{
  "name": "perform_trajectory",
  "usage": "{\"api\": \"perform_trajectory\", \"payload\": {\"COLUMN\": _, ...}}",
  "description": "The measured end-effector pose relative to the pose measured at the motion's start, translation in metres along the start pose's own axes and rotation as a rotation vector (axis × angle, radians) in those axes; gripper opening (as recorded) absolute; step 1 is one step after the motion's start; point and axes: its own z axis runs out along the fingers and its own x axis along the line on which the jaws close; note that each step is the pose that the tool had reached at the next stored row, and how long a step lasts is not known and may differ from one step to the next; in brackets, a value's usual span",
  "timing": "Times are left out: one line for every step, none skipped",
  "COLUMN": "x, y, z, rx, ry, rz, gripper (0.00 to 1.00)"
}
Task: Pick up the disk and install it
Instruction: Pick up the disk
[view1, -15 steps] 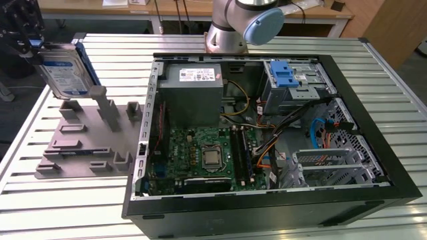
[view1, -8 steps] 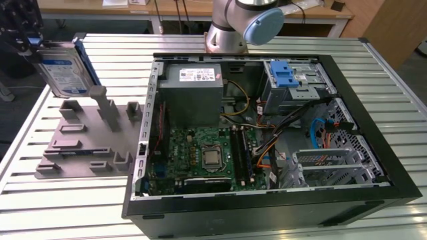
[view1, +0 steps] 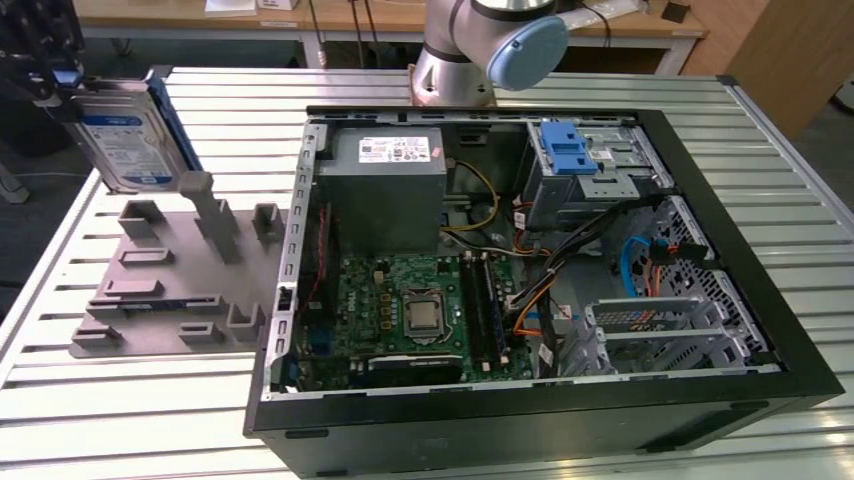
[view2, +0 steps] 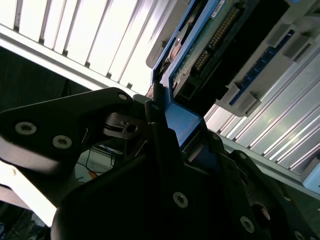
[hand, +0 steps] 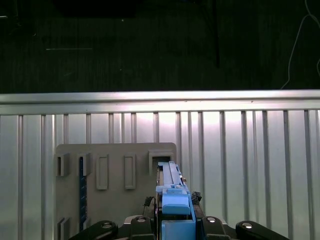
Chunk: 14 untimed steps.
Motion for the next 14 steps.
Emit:
{"api": "perform_trajectory", "payload": {"x": 0.0000, "y": 0.0000, "z": -0.0007, "rx": 0.0000, "ry": -0.0005, "rz": 0.000, "gripper": 0.36}}
{"api": "perform_trajectory", "payload": {"x": 0.0000, "y": 0.0000, "z": -0.0013, "rx": 0.0000, "ry": -0.0009, "rz": 0.000, "gripper": 0.36}}
{"api": "perform_trajectory", "payload": {"x": -0.0001, "y": 0.0001, "z": -0.0019, "rx": 0.0001, "ry": -0.0014, "rz": 0.000, "gripper": 0.36}}
{"api": "perform_trajectory", "payload": {"x": -0.0001, "y": 0.0001, "z": -0.0026, "rx": 0.0000, "ry": -0.0019, "rz": 0.000, "gripper": 0.36}}
{"api": "perform_trajectory", "payload": {"x": -0.0001, "y": 0.0001, "z": -0.0032, "rx": -0.0001, "ry": -0.0023, "rz": 0.000, "gripper": 0.36}}
{"api": "perform_trajectory", "payload": {"x": -0.0001, "y": 0.0001, "z": -0.0039, "rx": -0.0001, "ry": -0.0027, "rz": 0.000, "gripper": 0.36}}
{"api": "perform_trajectory", "payload": {"x": -0.0002, "y": 0.0001, "z": -0.0045, "rx": -0.0001, "ry": -0.0032, "rz": 0.000, "gripper": 0.36}}
{"api": "perform_trajectory", "payload": {"x": -0.0002, "y": 0.0002, "z": -0.0050, "rx": -0.0001, "ry": -0.0037, "rz": 0.000, "gripper": 0.36}}
{"api": "perform_trajectory", "payload": {"x": -0.0002, "y": 0.0002, "z": -0.0056, "rx": 0.0000, "ry": -0.0040, "rz": 0.000, "gripper": 0.36}}
{"api": "perform_trajectory", "payload": {"x": -0.0002, "y": 0.0002, "z": -0.0062, "rx": -0.0001, "ry": -0.0044, "rz": 0.000, "gripper": 0.36}}
{"api": "perform_trajectory", "payload": {"x": -0.0003, "y": 0.0002, "z": -0.0067, "rx": -0.0002, "ry": -0.0047, "rz": 0.000, "gripper": 0.36}}
{"api": "perform_trajectory", "payload": {"x": -0.0003, "y": 0.0002, "z": -0.0073, "rx": -0.0001, "ry": -0.0051, "rz": 0.000, "gripper": 0.36}}
{"api": "perform_trajectory", "payload": {"x": -0.0003, "y": 0.0002, "z": -0.0078, "rx": -0.0001, "ry": -0.0056, "rz": 0.000, "gripper": 0.36}}
{"api": "perform_trajectory", "payload": {"x": -0.0003, "y": 0.0003, "z": -0.0082, "rx": -0.0001, "ry": -0.0060, "rz": 0.000, "gripper": 0.36}}
